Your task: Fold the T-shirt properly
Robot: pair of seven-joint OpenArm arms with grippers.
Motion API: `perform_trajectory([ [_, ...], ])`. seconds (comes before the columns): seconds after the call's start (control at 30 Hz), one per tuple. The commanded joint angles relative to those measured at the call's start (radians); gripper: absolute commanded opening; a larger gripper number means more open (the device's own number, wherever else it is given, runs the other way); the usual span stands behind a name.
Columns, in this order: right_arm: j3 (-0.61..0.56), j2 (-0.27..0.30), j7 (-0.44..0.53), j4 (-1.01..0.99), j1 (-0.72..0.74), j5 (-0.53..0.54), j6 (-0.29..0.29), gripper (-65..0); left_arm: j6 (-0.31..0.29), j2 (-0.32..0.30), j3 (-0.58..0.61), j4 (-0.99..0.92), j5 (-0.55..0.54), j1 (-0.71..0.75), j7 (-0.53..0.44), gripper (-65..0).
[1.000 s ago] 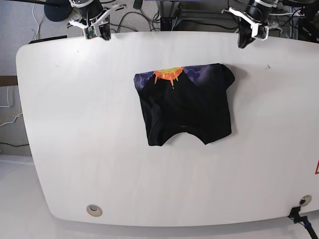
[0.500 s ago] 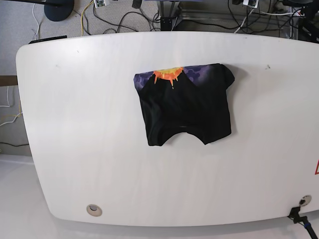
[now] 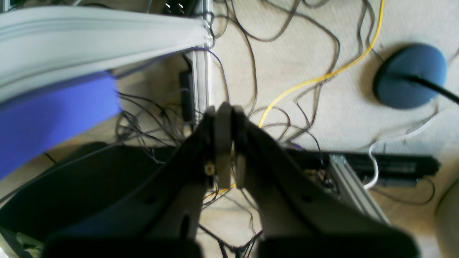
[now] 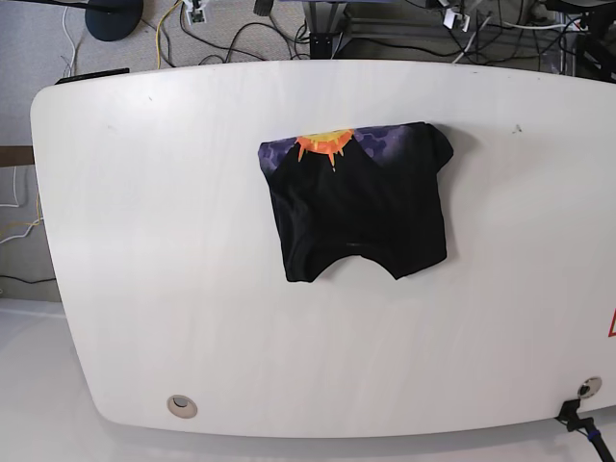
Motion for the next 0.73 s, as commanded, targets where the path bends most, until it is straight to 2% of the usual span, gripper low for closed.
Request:
perform_trajectory([
  [0.0,0.002,0.005,0.009,-0.048,0.009,-0.002,0.007,-65.0,-0.007,-0.003,-0.001,-0.04,-0.004,-0.02,-0.012,-65.0],
  [0.1,0.002,0.005,0.009,-0.164,0.075,-0.016,0.007,-65.0,-0.007,-0.003,-0.001,-0.161,-0.005,-0.092,-0.015,-65.0],
  [0.17,0.002,0.002,0.023,-0.273,0.133,-0.059,0.007,-65.0,-0.007,0.02,-0.001,-0.279,-0.005,-0.158,-0.015,-65.0],
  [0.3,0.002,-0.03,0.162,-0.51,0.235,-0.143,0.007,-65.0,-0.007,0.032,-0.001,-0.502,-0.005,-0.284,-0.017,-65.0],
  [0.37,0.002,-0.032,0.181,-0.614,0.287,-0.164,0.007,-65.0,-0.007,0.034,-0.001,-0.563,-0.005,-0.328,-0.017,-65.0],
  [0.47,0.002,-0.032,0.182,-0.658,0.334,-0.169,0.007,-65.0,-0.002,0.057,-0.001,-0.583,-0.005,-0.356,-0.017,-65.0],
  [0.63,0.002,-0.033,0.182,-0.738,0.4,-0.171,0.007,-65.0,-0.001,0.06,-0.001,-0.586,-0.004,-0.394,-0.017,-65.0],
  [0.7,0.003,-0.053,0.182,-0.755,0.416,-0.167,0.007,-65.0,0.009,0.061,-0.001,-0.586,-0.004,-0.411,-0.017,-65.0],
])
